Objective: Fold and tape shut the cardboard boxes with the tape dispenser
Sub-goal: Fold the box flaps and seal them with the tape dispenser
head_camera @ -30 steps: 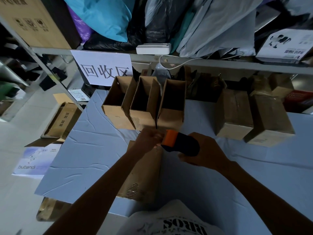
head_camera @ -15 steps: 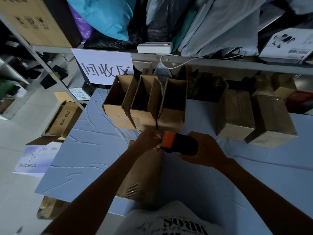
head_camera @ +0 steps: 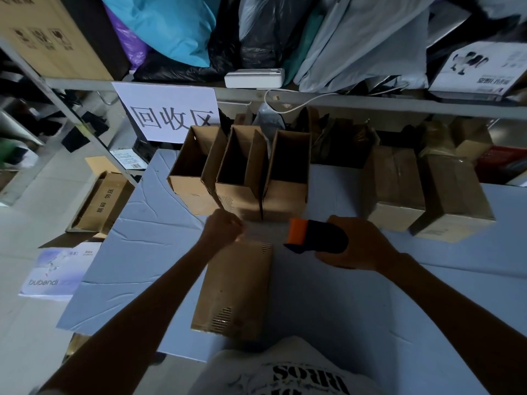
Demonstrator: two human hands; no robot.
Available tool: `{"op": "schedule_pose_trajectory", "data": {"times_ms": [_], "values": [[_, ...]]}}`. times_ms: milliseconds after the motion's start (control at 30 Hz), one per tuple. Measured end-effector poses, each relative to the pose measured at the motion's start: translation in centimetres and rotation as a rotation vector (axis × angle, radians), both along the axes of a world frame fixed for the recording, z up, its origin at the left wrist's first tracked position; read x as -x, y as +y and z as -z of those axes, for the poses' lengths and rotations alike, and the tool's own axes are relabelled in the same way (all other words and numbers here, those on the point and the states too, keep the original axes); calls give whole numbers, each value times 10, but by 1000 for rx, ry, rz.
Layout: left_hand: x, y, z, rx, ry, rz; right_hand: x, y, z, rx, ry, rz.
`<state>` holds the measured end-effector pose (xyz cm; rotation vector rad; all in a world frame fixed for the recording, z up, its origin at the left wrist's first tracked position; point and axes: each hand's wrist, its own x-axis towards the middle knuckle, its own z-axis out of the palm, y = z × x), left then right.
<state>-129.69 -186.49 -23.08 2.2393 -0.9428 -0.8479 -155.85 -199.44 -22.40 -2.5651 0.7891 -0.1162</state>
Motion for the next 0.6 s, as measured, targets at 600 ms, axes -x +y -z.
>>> {"op": "schedule_pose_trajectory", "data": {"times_ms": [600], "values": [[15,1,35,0,37,83,33,-10,32,15,208,76]]}}
